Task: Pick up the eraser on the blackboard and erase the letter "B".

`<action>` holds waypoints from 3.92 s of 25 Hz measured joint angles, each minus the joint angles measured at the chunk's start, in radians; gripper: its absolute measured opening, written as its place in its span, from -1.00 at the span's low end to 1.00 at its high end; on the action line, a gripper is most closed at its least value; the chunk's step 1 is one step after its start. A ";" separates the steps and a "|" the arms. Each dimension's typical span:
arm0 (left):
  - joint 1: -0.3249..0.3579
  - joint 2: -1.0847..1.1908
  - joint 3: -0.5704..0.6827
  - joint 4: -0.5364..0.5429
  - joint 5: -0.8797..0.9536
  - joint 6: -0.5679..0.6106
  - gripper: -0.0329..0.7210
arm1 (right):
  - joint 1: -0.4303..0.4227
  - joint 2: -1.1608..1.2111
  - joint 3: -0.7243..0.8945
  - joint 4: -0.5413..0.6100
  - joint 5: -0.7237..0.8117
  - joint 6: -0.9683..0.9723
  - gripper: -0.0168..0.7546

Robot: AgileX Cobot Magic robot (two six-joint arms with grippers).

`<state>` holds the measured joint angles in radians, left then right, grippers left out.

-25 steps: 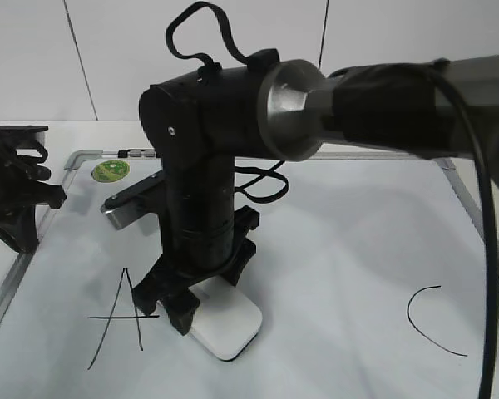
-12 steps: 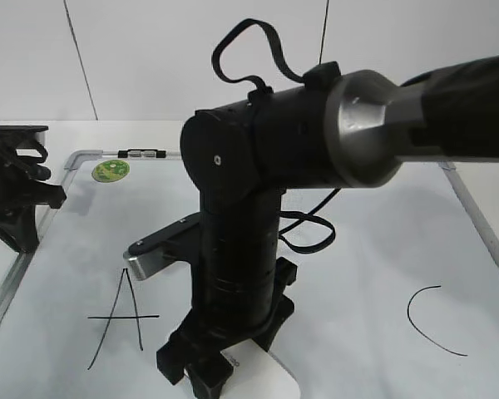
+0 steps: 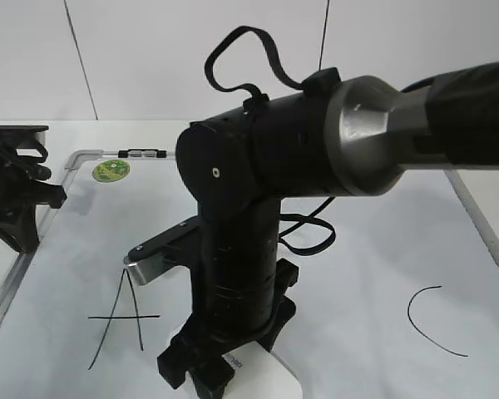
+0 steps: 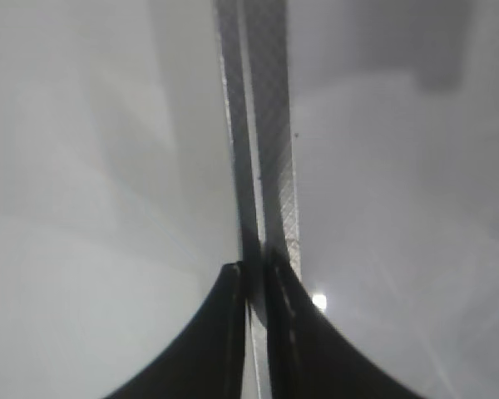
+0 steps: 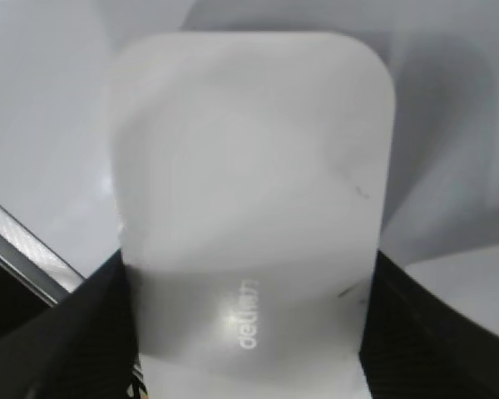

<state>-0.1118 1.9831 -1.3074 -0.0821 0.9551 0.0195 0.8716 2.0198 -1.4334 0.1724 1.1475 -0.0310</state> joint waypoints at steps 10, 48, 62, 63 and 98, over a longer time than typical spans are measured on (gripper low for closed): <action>0.000 0.000 0.000 0.000 -0.001 0.000 -0.85 | -0.105 0.057 -0.110 -0.098 -0.018 0.065 0.48; 0.000 0.000 0.000 -0.001 -0.002 0.002 -0.85 | -0.642 -0.166 -0.123 -0.146 0.076 0.103 0.48; 0.000 0.000 0.000 -0.004 -0.001 0.002 -0.85 | -0.829 -0.197 0.023 -0.146 0.057 0.069 0.48; 0.000 0.000 0.000 -0.004 -0.001 0.002 -0.85 | -0.831 -0.187 0.023 -0.146 0.047 0.064 0.48; 0.000 0.000 0.000 -0.008 0.005 0.004 -0.85 | -0.833 -0.088 0.023 -0.147 -0.018 0.031 0.48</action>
<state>-0.1118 1.9831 -1.3074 -0.0902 0.9600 0.0230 0.0385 1.9323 -1.4106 0.0256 1.1295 0.0000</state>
